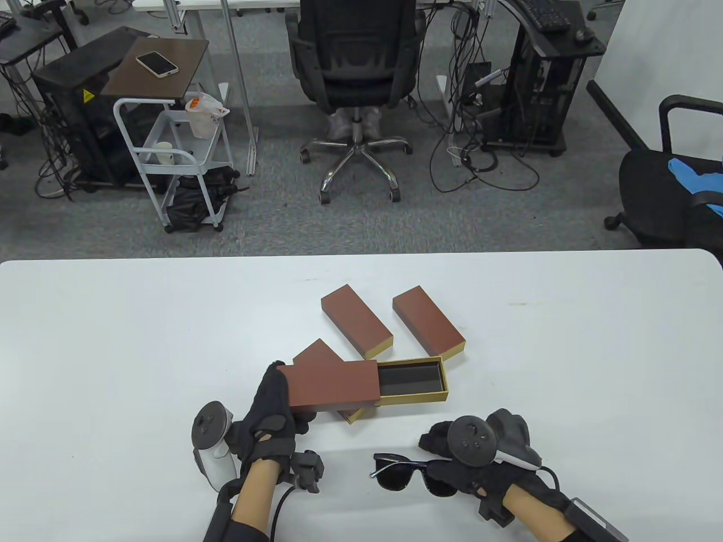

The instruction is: Slide to open storage boxes and store sunglasses

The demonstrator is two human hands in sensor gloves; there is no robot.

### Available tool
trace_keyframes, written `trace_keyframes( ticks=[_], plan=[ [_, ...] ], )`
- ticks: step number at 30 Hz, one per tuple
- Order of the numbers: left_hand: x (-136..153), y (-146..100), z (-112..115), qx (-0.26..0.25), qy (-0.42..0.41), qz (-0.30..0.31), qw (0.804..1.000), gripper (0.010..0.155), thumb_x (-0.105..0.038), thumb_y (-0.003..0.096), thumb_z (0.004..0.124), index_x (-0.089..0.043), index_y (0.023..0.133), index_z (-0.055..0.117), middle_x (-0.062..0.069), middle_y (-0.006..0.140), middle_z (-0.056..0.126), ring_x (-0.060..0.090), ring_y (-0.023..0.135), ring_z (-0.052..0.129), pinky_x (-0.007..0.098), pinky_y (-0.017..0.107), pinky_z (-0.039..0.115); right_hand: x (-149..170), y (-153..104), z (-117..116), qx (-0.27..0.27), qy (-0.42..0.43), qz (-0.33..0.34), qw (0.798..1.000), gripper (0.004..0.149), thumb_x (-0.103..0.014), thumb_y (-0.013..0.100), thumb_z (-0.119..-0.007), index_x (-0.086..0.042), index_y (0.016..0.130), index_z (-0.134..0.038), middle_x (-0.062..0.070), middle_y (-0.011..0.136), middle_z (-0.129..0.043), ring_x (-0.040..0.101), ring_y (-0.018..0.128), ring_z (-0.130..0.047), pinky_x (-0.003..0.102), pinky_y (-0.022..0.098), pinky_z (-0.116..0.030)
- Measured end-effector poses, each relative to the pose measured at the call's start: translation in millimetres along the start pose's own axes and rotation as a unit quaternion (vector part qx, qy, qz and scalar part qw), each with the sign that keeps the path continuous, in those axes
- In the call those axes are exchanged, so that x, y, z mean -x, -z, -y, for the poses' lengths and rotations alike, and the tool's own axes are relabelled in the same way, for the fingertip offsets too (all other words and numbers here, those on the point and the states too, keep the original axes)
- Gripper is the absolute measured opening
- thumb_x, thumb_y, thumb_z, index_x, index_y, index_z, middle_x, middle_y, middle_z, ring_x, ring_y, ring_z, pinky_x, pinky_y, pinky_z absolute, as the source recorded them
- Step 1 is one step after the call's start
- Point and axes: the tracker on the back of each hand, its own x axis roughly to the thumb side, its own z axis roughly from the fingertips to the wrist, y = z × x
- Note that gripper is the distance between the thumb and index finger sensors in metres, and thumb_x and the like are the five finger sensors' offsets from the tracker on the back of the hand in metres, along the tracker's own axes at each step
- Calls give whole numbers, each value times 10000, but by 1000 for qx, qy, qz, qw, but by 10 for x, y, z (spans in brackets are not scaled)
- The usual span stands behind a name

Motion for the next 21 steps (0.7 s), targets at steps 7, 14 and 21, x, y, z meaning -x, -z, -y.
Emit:
trace_keyframes(
  ticks=[7,14,21],
  plan=[
    [47,28,-38,-2,-8,-9,1000,723,-620,530,546,-244,1136,425,99,825,858,241,524,962,426,376,818,-291,38,-127,21,-122,25,992,433,-425,280,-919,-273,685,-898,58,717,-967,314,569,-956,476,447,-823],
    [57,29,-40,1,-22,-15,1000,726,-621,529,538,-243,1138,418,96,830,853,241,531,960,428,381,818,-350,34,-183,19,-149,27,988,390,-375,293,-909,-257,665,-905,64,647,-995,291,504,-978,464,407,-839],
    [56,25,-32,-1,-16,-17,1000,727,-620,527,541,-240,1136,424,99,826,857,243,527,961,430,380,818,-342,27,-177,23,-139,29,990,385,-352,291,-907,-261,666,-910,59,638,-991,291,500,-969,467,406,-833]
  ],
)
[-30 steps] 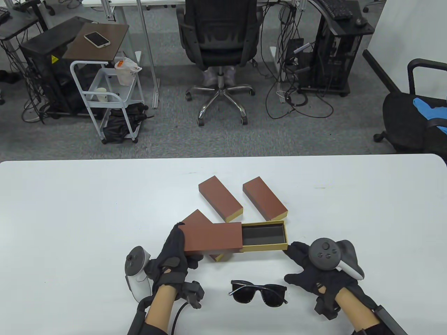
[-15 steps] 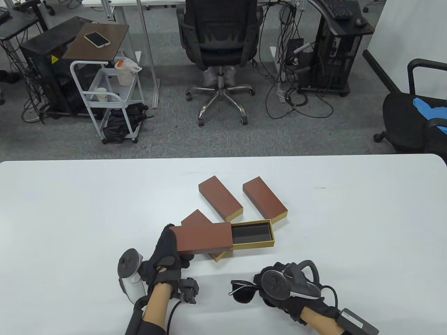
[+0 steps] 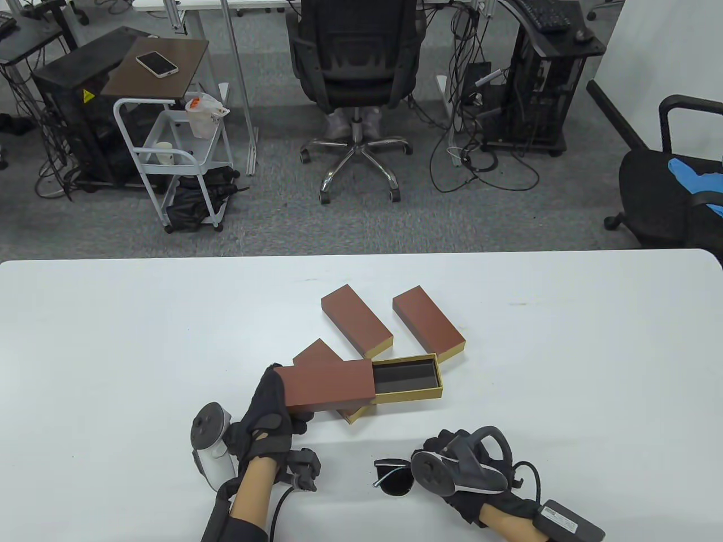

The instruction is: Slide to open storage boxes and store sunglasses

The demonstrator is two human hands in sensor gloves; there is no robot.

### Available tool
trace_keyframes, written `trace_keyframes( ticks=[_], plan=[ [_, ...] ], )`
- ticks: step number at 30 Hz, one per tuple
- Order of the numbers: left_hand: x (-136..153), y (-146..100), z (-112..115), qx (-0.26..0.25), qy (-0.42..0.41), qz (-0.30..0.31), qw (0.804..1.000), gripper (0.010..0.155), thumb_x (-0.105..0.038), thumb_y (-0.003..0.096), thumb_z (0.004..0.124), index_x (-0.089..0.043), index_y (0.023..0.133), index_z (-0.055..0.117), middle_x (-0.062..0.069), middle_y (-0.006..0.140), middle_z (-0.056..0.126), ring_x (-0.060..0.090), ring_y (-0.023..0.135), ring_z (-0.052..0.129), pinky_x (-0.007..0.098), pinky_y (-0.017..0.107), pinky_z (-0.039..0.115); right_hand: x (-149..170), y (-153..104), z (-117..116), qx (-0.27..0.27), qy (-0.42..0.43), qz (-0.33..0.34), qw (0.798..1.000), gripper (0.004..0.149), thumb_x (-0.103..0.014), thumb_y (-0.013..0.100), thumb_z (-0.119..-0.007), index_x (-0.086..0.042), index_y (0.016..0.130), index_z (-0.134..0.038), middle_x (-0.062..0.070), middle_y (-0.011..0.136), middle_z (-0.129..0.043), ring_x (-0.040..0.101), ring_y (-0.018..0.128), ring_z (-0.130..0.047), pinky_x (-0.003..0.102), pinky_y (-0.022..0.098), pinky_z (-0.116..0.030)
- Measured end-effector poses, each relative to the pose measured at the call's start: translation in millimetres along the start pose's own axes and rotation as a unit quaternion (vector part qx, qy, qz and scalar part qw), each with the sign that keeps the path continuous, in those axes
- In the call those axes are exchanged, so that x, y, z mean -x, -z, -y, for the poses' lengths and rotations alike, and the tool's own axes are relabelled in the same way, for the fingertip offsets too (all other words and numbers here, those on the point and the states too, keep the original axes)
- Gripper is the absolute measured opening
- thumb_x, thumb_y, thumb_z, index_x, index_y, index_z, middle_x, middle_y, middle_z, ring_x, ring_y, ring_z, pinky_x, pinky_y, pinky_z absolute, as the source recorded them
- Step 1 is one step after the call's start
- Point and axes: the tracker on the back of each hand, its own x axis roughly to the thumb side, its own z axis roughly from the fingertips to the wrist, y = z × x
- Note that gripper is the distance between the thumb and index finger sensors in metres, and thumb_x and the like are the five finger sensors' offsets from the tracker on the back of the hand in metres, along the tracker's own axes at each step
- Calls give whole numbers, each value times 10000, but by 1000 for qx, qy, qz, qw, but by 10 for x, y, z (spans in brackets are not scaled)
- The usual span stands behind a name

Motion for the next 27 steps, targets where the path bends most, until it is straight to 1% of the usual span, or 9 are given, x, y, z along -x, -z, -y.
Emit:
trace_keyframes(
  ticks=[2,4,7,11,15,19,22,27],
  plan=[
    [2,1,-1,-1,1,0,1000,726,-619,527,541,-242,1136,422,99,827,856,243,529,961,430,381,818,12,-13,45,3,-3,-1,1000,384,-345,290,-908,-268,667,-909,60,641,-984,292,504,-961,468,413,-826],
    [4,0,-3,-3,2,0,1000,726,-620,527,541,-243,1136,422,98,827,855,243,529,961,431,382,817,39,-33,142,20,1,-6,1000,383,-333,288,-909,-272,666,-909,61,645,-975,294,509,-951,474,418,-819],
    [5,-1,-4,-5,2,1,1000,726,-618,527,541,-241,1136,423,100,828,855,246,531,960,433,383,817,117,-55,386,54,6,-9,998,382,-325,289,-908,-275,668,-907,66,647,-968,296,510,-942,477,419,-813],
    [10,2,-4,-8,9,2,1000,726,-617,526,542,-241,1136,422,103,828,854,246,531,960,435,386,815,217,-56,740,79,0,-14,997,382,-321,289,-909,-277,668,-908,67,649,-965,299,511,-938,479,421,-809],
    [21,8,-5,-9,11,3,1000,725,-617,524,544,-243,1134,426,100,827,855,247,530,961,436,383,816,306,-25,1126,108,-29,-19,994,380,-318,290,-909,-279,667,-909,68,650,-963,299,514,-934,481,425,-806],
    [28,9,8,-5,12,2,1000,727,-615,524,546,-238,1134,429,104,824,857,250,527,961,439,381,815,389,66,1399,126,-67,-38,989,378,-313,290,-910,-280,667,-910,71,656,-958,303,521,-928,484,431,-800],
    [30,7,28,-2,17,3,1000,725,-614,524,547,-238,1133,434,106,820,859,251,523,963,438,379,816,435,159,1517,128,-90,-55,986,376,-308,294,-908,-280,669,-908,71,665,-952,307,529,-920,489,440,-791],
    [17,6,69,11,18,7,1000,723,-613,524,547,-239,1133,437,105,818,861,251,522,963,439,378,816,402,253,1538,111,-138,-51,983,375,-305,292,-908,-282,666,-910,69,671,-949,308,540,-914,491,451,-785]
  ],
)
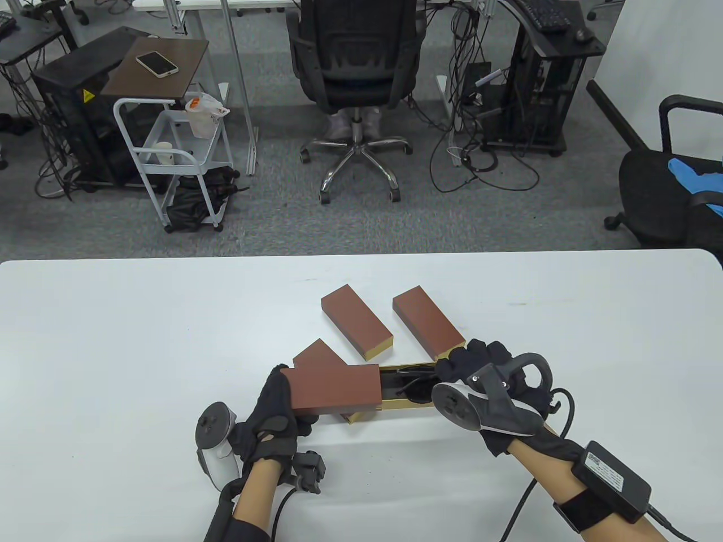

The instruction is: Slide to open storage boxes and store sunglasses

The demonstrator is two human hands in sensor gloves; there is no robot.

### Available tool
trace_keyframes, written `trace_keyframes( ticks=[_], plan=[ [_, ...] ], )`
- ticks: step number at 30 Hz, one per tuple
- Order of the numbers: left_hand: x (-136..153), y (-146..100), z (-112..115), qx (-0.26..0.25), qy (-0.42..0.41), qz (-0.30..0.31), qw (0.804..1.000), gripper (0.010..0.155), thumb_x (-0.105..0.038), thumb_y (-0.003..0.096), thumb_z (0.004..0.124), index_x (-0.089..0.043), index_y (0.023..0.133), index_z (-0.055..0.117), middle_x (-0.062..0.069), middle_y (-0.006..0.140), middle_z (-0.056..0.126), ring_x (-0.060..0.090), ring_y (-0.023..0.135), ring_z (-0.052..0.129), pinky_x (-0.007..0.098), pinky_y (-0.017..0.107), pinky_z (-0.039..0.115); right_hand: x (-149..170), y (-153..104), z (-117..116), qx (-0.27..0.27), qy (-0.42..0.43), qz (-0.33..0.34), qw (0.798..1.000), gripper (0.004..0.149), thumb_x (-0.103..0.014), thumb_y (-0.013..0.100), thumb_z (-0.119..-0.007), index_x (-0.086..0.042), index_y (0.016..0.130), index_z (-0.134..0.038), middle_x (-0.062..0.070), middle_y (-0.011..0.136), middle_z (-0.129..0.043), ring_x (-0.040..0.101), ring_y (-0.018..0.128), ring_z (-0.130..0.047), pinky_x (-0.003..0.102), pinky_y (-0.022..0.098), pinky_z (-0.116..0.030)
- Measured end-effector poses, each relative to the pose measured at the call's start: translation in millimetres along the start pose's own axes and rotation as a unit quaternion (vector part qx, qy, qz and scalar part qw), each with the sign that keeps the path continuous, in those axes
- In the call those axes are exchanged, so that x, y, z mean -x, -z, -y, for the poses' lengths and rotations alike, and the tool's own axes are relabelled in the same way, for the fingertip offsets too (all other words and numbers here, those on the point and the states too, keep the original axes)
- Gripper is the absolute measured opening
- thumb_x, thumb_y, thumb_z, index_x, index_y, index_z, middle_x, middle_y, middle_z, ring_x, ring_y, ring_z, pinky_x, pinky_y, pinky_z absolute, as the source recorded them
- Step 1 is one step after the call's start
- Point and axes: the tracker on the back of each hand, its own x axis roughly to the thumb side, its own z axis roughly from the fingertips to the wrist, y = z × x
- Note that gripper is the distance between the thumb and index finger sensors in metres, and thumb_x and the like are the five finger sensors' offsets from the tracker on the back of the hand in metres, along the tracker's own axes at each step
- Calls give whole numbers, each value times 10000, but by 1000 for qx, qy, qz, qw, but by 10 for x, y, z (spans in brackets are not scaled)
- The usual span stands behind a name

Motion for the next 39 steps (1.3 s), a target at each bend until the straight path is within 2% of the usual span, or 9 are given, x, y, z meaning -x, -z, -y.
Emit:
trace_keyframes(
  ticks=[15,24,33,39],
  plan=[
    [-31,-4,157,45,9,11,999,723,-608,522,545,-235,1132,439,108,817,861,254,520,962,444,378,815,-107,75,-17,-41,-31,17,999,365,-310,280,-922,-294,644,-929,40,660,-971,295,532,-930,482,447,-796],
    [-67,-44,264,67,11,16,998,725,-604,521,531,-229,1132,422,107,825,849,254,529,957,443,385,813,-216,124,-3,-59,-7,24,998,361,-329,266,-929,-307,626,-941,17,630,-998,268,502,-965,468,431,-819],
    [-86,-88,350,87,4,8,996,727,-600,524,511,-222,1133,392,105,833,833,249,539,950,438,391,813,-261,167,-32,-52,25,15,998,382,-330,252,-938,-282,631,-942,33,601,-1014,262,465,-991,462,410,-835],
    [-100,-113,362,74,9,5,997,728,-597,523,506,-221,1134,383,108,836,827,252,543,945,440,396,810,-219,172,-91,-51,43,-2,998,377,-346,247,-947,-296,621,-945,20,604,-1019,257,473,-998,456,409,-841]
  ],
)
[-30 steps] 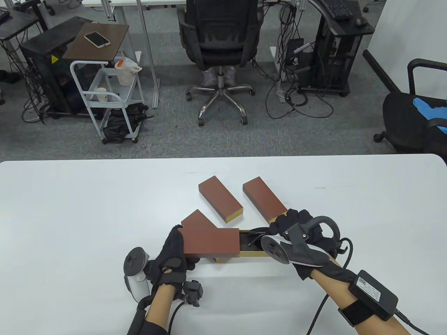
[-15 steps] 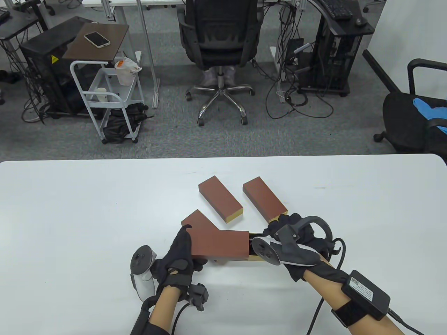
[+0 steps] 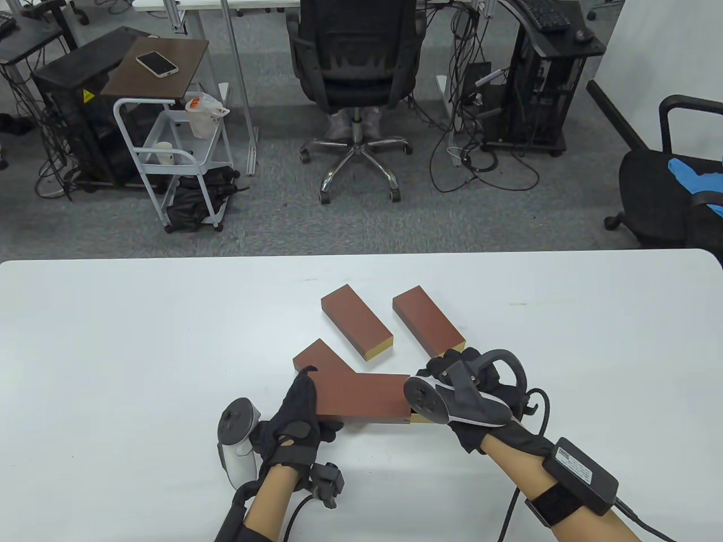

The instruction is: Slide to open storage boxes and store sunglasses

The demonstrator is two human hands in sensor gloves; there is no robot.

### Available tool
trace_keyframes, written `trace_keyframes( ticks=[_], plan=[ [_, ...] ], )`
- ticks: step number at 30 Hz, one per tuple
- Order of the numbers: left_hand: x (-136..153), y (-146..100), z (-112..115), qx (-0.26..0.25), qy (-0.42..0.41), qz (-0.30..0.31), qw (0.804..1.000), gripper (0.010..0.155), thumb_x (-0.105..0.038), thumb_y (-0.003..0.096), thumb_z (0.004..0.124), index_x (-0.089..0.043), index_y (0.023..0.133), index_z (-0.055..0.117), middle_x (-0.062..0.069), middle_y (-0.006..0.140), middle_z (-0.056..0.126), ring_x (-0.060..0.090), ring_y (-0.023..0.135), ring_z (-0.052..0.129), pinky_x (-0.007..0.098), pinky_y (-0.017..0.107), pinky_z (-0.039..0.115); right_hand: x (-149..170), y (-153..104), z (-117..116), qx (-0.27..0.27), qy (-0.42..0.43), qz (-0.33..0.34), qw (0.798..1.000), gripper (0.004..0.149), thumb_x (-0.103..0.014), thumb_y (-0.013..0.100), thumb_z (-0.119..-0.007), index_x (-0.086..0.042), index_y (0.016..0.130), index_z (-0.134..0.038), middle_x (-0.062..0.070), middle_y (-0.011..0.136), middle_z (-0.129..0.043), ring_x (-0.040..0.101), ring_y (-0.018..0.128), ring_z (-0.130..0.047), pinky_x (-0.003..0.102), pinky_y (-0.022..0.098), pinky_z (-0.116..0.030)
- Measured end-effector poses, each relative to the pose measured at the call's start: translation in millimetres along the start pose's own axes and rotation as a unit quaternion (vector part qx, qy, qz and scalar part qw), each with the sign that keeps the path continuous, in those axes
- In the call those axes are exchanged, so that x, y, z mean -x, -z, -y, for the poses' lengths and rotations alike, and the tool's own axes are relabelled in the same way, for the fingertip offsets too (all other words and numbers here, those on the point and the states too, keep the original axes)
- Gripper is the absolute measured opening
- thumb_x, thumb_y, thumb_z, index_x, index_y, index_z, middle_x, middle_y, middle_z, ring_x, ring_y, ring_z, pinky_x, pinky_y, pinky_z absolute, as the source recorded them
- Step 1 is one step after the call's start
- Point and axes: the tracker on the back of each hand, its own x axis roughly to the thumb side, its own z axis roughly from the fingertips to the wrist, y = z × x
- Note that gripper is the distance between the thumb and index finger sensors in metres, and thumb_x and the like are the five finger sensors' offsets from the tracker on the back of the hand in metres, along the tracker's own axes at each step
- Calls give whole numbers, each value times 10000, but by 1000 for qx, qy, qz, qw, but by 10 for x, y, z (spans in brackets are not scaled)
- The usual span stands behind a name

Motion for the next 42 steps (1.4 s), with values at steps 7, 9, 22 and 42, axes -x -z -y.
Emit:
trace_keyframes(
  ticks=[7,9,22,42],
  plan=[
    [56,30,-54,-5,1,-3,1000,728,-595,520,506,-226,1137,390,110,837,829,257,545,943,446,398,805,50,10,-41,-23,43,-20,999,385,-380,256,-931,-308,635,-935,16,634,-1019,254,500,-1012,444,419,-860],
    [66,39,-75,-2,-1,-2,1000,728,-596,519,505,-229,1137,391,107,837,831,254,545,945,444,399,807,75,2,-18,-18,58,-25,998,384,-366,270,-921,-307,649,-926,19,649,-1014,254,515,-1012,444,428,-862],
    [95,61,-161,-8,-18,-3,1000,727,-596,515,476,-252,1143,346,91,874,798,248,589,928,442,432,797,915,-223,-468,19,350,-242,905,676,-645,284,-754,-279,853,-737,104,901,-810,367,745,-863,490,523,-790],
    [170,76,-38,21,-6,0,1000,725,-587,510,475,-266,1144,329,108,893,778,266,615,910,460,454,780,951,-708,-1387,49,669,-295,680,495,-491,345,-836,-258,781,-823,158,837,-840,306,515,-996,410,338,-888]
  ],
)
